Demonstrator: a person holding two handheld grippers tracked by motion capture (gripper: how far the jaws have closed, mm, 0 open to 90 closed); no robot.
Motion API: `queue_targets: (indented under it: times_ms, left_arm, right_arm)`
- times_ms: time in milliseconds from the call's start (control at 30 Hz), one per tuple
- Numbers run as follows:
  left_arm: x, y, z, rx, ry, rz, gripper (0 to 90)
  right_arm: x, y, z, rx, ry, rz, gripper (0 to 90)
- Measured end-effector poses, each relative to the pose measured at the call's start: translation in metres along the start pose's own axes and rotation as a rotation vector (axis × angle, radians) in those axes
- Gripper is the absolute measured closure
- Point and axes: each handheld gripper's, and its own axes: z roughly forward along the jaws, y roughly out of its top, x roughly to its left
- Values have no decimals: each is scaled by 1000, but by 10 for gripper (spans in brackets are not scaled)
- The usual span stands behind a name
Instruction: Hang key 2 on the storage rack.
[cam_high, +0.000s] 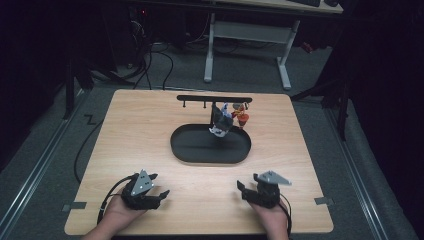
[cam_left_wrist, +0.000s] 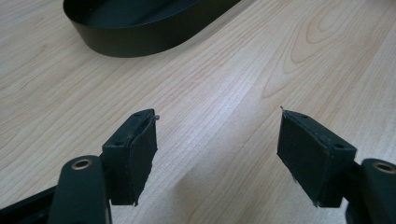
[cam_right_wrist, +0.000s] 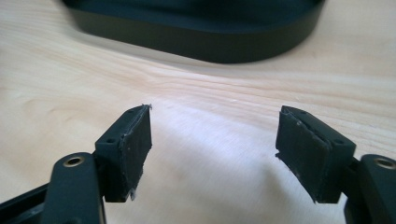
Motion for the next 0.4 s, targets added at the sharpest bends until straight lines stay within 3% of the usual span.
queue_targets:
  times_ms: [33,67,100,133,200,267,400]
  left_arm:
    - [-1,1,0,-8,-3,-2,287]
    - [-2,1,0,-9,-6,-2,287]
    - [-4,2,1,-5,-9,4,287]
    - [-4,2,1,-5,-9,4,287]
    - [-6,2,2,-2,-8,11,285]
    - [-9,4,3,1,-6,7,281]
    - [-11,4,1,-2,1,21,285]
  right_arm:
    - [4,3,-5,27,19,-26,228]
    - [9,8,-12,14,16,-58,208]
    - [11,10,-17,-38,-20,-99,210]
    - [11,10,-20,-64,-35,-96,204]
    - [11,10,-19,-66,-33,-75,186]
    - [9,5,-9,-3,-15,-71,171]
    - [9,3,0,35,-3,-50,153]
